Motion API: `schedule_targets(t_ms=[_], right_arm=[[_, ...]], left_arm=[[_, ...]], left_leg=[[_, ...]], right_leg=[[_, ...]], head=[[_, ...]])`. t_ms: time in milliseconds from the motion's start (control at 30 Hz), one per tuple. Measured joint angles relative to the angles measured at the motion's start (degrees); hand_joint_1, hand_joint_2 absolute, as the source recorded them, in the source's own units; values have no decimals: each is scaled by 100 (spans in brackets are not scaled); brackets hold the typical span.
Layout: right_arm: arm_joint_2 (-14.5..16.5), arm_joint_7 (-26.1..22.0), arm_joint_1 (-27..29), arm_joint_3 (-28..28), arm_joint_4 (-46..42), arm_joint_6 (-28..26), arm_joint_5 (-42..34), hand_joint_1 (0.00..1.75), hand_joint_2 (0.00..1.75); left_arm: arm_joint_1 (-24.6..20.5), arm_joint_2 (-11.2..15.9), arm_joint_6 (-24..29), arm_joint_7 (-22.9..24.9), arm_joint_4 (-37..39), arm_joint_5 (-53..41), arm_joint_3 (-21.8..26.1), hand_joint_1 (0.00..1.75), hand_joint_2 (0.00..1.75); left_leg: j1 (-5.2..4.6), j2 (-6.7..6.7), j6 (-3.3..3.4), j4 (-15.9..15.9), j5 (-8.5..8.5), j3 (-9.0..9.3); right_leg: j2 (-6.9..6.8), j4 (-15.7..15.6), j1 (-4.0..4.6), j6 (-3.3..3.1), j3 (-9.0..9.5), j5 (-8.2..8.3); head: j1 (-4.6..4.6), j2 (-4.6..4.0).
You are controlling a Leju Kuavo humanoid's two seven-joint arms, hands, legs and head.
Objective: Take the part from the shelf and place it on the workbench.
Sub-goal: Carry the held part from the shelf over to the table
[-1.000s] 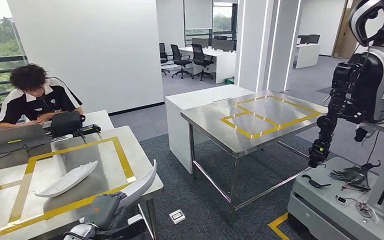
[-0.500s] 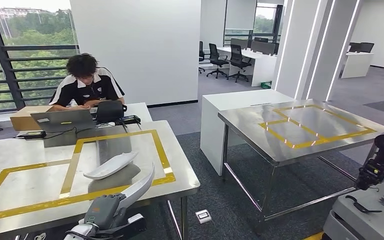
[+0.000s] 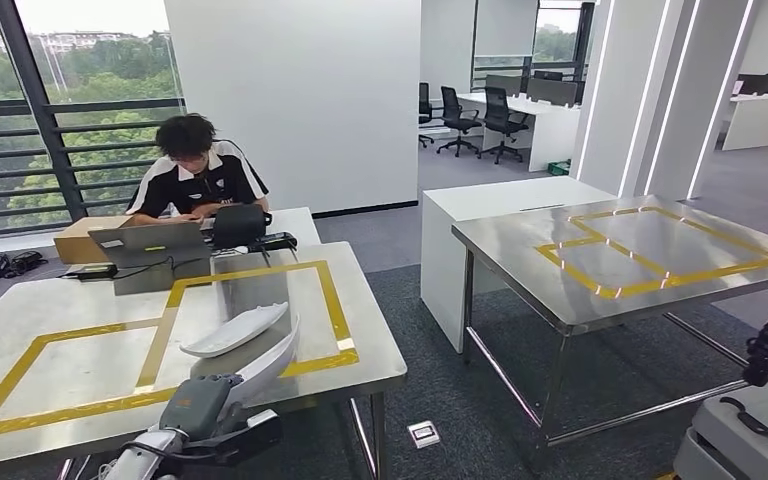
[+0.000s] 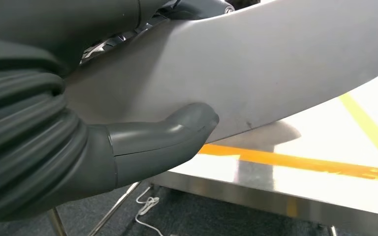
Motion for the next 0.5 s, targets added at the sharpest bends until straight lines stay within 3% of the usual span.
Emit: schedule_targets(t_ms=[500], right_arm=[[14, 75, -1, 0, 0, 0, 23, 0, 0]], left_arm=[[-139, 39, -202, -71, -20, 73, 192, 175, 175]], left_leg=[[-2, -1, -39, -16, 9, 0]], right_leg=[[2, 1, -3, -13, -4, -2]], head=[[0, 0]])
